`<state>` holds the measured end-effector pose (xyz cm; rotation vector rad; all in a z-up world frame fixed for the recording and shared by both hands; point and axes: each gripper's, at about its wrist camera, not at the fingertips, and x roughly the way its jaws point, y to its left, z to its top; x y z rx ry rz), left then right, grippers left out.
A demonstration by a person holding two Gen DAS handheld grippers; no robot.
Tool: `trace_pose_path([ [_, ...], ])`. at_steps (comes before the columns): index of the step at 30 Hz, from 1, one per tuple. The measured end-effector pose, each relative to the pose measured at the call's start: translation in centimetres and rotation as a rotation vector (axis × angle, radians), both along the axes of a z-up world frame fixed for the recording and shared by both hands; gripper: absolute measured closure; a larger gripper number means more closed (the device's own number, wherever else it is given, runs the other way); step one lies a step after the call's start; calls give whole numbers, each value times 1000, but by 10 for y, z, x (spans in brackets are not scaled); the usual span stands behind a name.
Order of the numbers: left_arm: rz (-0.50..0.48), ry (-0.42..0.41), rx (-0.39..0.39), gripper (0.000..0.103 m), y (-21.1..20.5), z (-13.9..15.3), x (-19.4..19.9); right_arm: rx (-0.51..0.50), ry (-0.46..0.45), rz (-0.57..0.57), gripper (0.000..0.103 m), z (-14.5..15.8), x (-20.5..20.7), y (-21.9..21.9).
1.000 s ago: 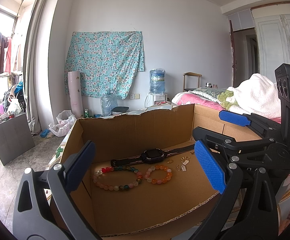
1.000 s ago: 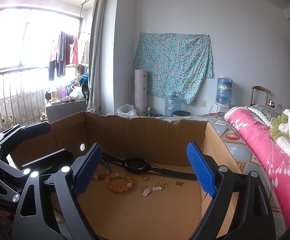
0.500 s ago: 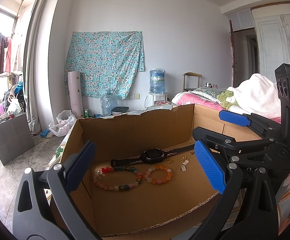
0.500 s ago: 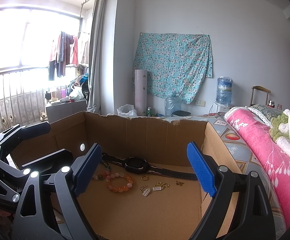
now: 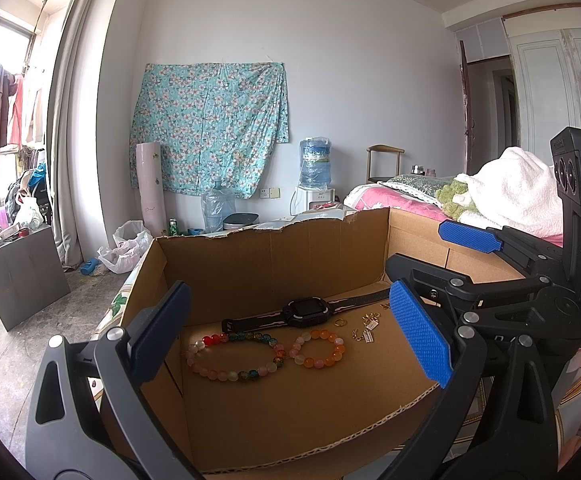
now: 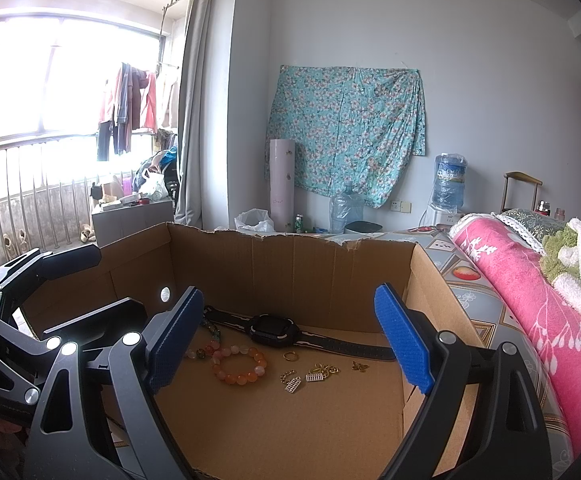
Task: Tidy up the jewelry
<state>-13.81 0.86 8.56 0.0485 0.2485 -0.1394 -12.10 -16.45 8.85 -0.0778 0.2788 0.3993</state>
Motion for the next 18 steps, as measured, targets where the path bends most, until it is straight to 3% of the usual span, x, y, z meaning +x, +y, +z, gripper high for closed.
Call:
trace_pose_path([
  [18,0,0,0,8,0,0,0,0,0,0,18,0,0,0],
])
